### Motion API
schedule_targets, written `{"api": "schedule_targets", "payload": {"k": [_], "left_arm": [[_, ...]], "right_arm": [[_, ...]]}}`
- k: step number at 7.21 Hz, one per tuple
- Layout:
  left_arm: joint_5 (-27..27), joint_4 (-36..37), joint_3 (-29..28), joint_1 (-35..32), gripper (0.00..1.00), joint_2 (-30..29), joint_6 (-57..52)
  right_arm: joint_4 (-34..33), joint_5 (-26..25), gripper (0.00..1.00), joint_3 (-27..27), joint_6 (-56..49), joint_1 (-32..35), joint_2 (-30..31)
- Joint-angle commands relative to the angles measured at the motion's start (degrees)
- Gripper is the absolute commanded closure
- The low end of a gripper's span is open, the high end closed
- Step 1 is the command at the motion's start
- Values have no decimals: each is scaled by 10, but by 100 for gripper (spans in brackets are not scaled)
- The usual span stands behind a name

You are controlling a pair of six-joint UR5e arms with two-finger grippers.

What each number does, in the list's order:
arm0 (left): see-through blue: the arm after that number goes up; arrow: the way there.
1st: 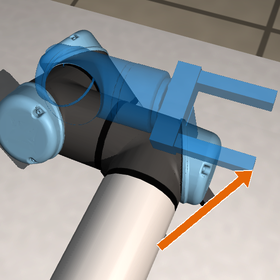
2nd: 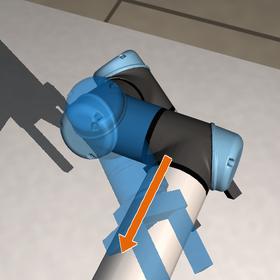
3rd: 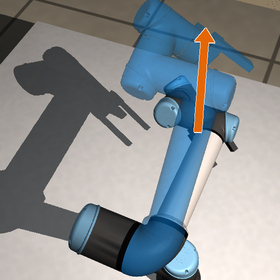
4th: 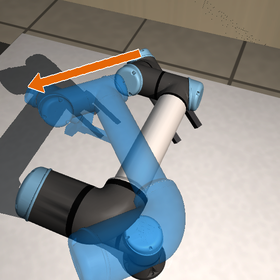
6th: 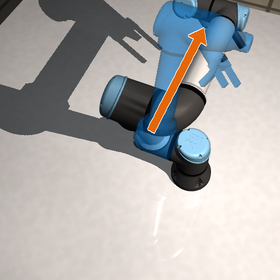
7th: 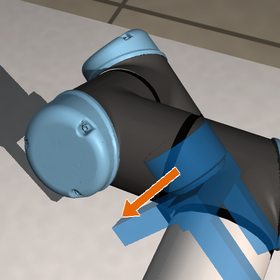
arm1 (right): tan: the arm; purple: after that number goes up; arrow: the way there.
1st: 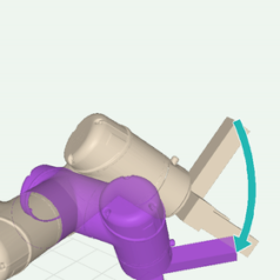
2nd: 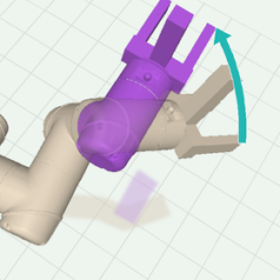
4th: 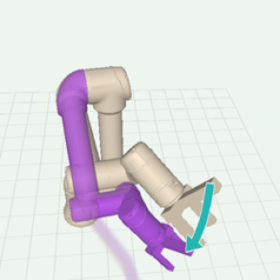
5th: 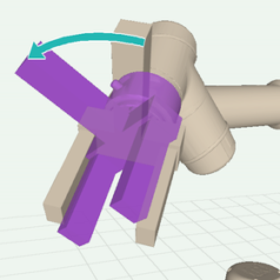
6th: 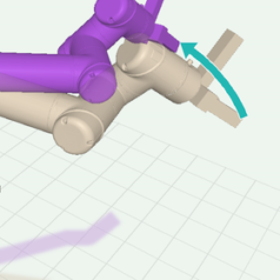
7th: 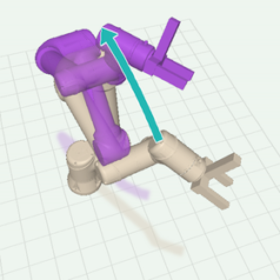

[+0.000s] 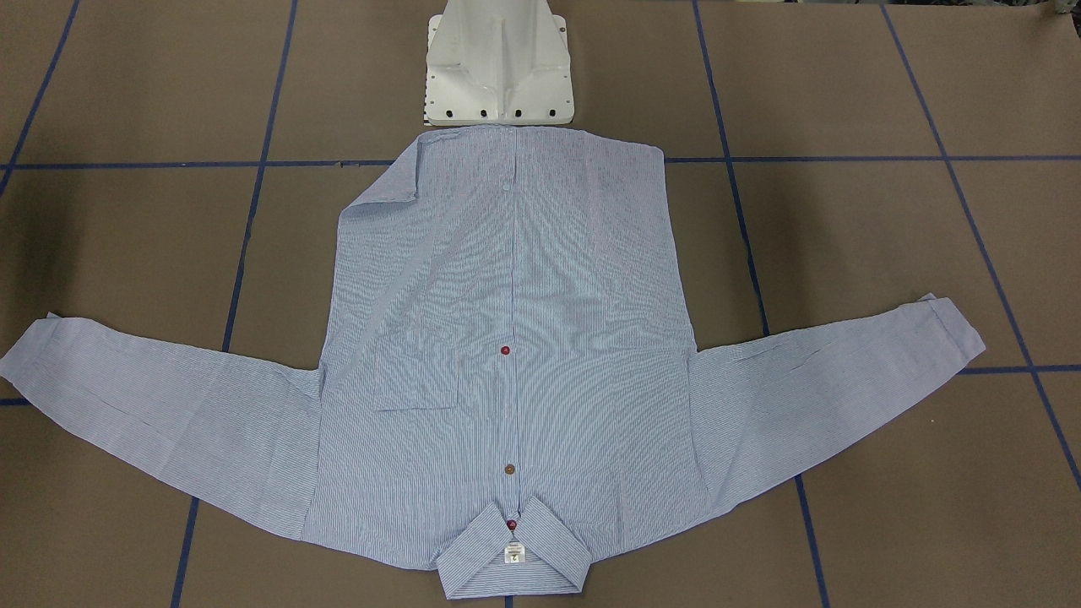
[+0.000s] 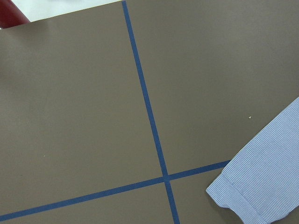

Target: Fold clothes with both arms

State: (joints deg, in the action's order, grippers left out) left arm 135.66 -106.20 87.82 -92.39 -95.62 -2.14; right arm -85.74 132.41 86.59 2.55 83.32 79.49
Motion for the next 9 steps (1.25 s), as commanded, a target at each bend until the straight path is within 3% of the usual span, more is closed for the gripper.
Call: {"api": "schedule_targets", "payload": {"k": [1,5,7,9], "left_arm": [[1,-3,10,0,1,4,-9],[-4,-7,16,5,1,17,-4],[-1,-8,12,5,1,22,-5],[0,-8,12,6,1,22,-3]], "right_arm": [[1,0,0,0,0,0,1],[6,20,0,7,-2,0,12],[22,33,0,37,-3,-3,64],[128,35,0,35,121,-61,87]]}}
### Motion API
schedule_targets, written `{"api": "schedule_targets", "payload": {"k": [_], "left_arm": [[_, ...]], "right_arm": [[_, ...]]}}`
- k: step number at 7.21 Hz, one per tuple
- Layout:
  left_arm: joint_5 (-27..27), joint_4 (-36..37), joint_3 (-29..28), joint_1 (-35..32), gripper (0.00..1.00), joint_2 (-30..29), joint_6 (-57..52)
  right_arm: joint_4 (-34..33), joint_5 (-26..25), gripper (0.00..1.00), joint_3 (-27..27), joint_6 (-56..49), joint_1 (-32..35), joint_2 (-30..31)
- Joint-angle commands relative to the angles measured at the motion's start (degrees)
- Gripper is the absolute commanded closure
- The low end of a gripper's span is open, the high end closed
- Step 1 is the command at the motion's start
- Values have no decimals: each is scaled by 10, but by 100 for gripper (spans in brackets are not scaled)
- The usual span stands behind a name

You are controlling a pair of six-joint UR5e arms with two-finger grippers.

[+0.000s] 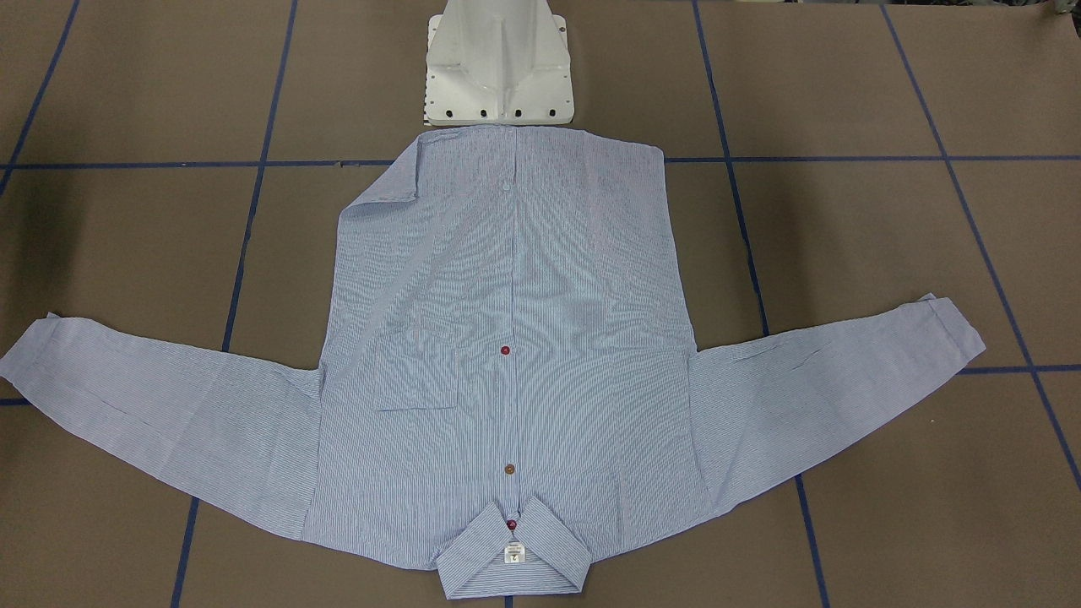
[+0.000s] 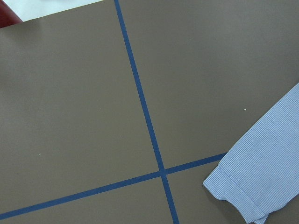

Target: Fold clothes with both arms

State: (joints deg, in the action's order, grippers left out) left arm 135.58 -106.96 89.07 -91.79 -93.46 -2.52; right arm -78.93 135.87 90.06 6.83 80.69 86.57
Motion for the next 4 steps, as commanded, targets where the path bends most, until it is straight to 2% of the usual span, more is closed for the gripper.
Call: {"api": "schedule_targets", "payload": {"k": [1,2,3,4], "left_arm": [[0,0,0,0,1,0,1],[0,0,1,0,1,0,1],[0,0,1,0,1,0,1],[1,0,3,0,1,0,1]], "right_arm": [[82,-1,0,-9,184,-59,18],[84,3,0,-6,292,-75,18],[103,6,1,-6,346,-83,21],[157,0,2,-11,418,-107,32]]}}
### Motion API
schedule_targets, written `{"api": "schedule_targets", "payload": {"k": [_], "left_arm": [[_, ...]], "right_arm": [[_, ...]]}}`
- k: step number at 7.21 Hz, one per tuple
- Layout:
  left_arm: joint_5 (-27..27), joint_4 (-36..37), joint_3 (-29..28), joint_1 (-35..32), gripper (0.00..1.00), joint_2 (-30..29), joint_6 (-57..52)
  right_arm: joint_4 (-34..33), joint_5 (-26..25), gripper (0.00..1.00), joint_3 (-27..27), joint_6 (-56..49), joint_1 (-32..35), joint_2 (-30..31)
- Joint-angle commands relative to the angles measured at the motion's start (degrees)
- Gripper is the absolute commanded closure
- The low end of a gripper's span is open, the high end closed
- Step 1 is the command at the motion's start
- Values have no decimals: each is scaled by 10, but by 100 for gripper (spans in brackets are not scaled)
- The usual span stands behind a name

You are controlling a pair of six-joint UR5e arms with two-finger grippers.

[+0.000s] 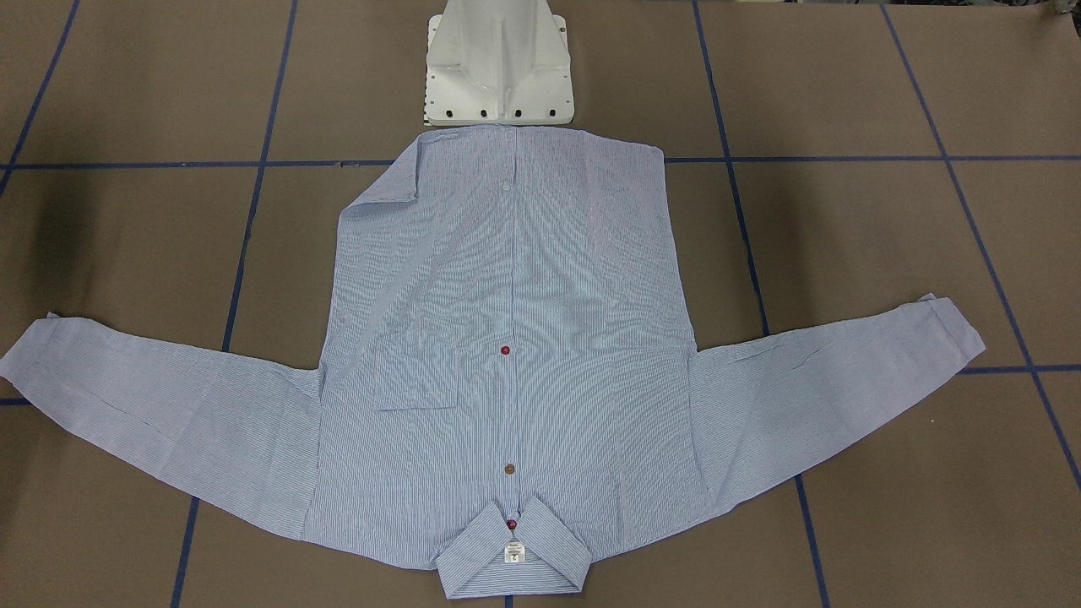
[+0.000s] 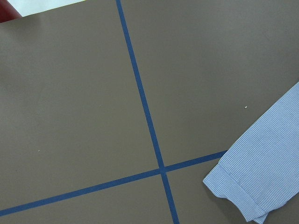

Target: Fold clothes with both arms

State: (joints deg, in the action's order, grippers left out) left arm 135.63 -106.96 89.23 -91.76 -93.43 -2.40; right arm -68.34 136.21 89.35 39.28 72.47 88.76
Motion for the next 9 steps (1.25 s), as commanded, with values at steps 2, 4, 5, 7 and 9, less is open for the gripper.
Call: {"api": "schedule_targets", "payload": {"k": [2,4,5,7,9], "left_arm": [[1,0,2,0,1,0,0],[1,0,1,0,1,0,0],[1,0,2,0,1,0,0],[0,0,2,0,1,0,0],[0,0,2,0,1,0,0]], "right_arm": [[132,-8,2,-25,224,-37,14],[164,-32,2,-31,291,-58,16],[189,-51,2,-31,337,-79,16],[217,-71,5,-39,380,-101,25],[229,-71,8,-47,384,-103,41]]}}
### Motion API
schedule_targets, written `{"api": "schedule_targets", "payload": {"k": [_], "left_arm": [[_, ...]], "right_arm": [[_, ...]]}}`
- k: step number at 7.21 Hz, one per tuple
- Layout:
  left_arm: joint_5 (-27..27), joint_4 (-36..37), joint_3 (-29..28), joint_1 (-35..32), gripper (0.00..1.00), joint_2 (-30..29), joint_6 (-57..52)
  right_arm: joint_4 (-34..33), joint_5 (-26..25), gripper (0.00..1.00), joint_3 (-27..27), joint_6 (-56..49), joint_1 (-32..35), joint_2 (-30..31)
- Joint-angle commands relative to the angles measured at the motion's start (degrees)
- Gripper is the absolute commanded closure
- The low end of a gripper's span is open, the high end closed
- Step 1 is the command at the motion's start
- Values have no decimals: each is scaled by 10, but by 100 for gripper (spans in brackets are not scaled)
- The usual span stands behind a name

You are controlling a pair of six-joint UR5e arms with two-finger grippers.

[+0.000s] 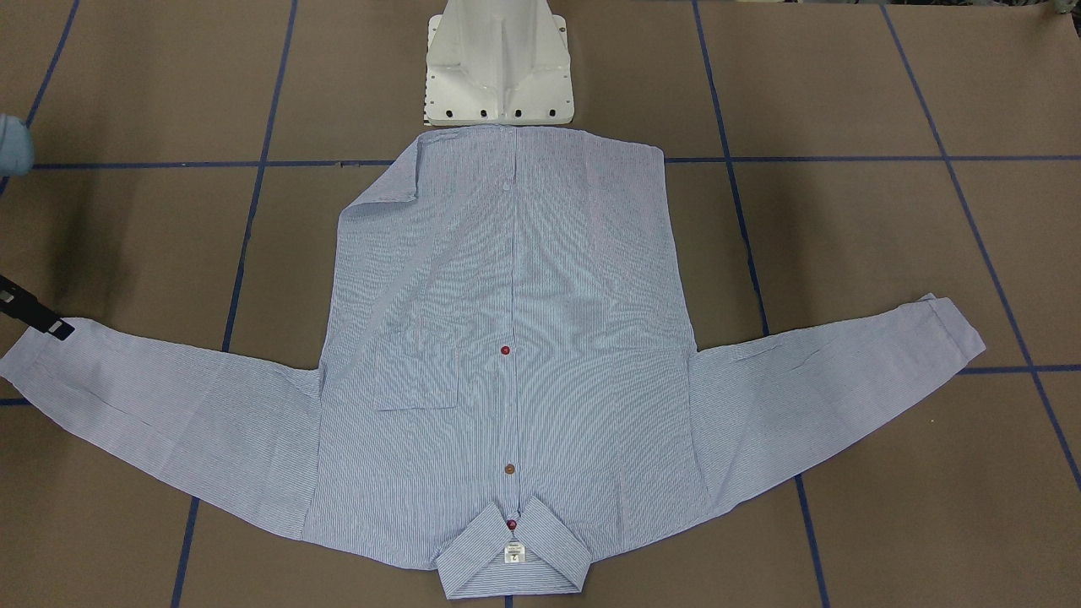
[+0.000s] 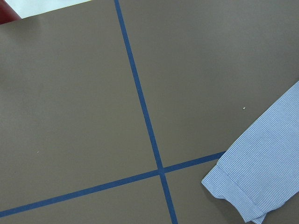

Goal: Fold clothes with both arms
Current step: 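Lower the right gripper and grasp the cuff of the sleeve nearest it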

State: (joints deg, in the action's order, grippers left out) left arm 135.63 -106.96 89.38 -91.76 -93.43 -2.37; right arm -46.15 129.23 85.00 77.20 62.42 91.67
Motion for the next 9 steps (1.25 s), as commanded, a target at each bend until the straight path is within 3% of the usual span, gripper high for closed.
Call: {"api": "schedule_targets", "payload": {"k": [1,4,8,9], "left_arm": [[0,0,0,0,1,0,0],[0,0,0,0,1,0,0],[1,0,1,0,1,0,0],[1,0,1,0,1,0,0]], "right_arm": [[7,-1,11,-4,4,-4,18],[11,-3,30,-26,2,-10,8],[13,-2,98,-26,5,-9,10],[20,-2,100,-26,6,-9,10]]}}
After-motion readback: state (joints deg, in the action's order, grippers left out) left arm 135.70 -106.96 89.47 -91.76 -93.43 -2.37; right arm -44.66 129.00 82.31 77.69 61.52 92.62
